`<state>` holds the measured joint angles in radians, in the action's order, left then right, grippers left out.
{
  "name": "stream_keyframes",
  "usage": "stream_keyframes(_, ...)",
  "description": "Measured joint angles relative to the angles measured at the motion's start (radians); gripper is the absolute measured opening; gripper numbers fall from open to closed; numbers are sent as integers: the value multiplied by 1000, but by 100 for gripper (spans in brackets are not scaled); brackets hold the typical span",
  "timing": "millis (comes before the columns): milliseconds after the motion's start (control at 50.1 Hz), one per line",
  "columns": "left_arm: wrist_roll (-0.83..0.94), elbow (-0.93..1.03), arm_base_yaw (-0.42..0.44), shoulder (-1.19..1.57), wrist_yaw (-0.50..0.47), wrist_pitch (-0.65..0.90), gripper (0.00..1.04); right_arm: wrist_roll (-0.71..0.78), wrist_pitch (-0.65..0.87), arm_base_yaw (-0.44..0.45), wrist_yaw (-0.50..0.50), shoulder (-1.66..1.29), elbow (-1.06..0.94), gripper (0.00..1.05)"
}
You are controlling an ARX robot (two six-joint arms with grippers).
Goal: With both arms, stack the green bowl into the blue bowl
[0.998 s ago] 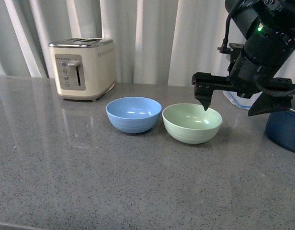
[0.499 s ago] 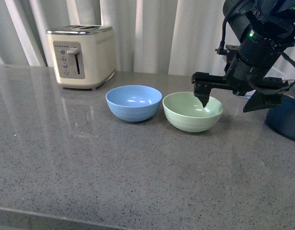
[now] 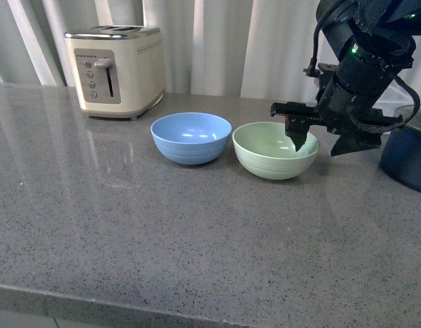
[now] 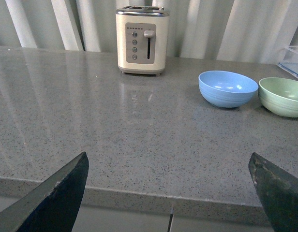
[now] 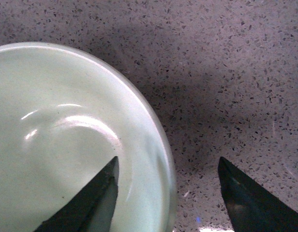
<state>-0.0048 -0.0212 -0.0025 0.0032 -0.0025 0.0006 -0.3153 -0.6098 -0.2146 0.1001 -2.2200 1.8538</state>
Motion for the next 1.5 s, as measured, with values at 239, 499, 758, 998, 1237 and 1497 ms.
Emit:
stream_keyframes(239,0,0,0,0,0,0,98,-11,16,-9,-16,2,-46,19)
stream_keyframes(499,0,0,0,0,0,0,98,-24,40,-7,-4,48,-83,1)
stream_keyframes(758,0,0,0,0,0,0,98,-20,35,5,-14,51,-83,1)
stream_keyframes(998,0,0,0,0,0,0,98,7,-2,21,-35,51,8,1)
stream_keyframes(1237,0,0,0,0,0,0,98,22,-26,19,-59,61,93,1)
stream_keyframes(1497,0,0,0,0,0,0,98,31,-43,-26,-103,66,149,1)
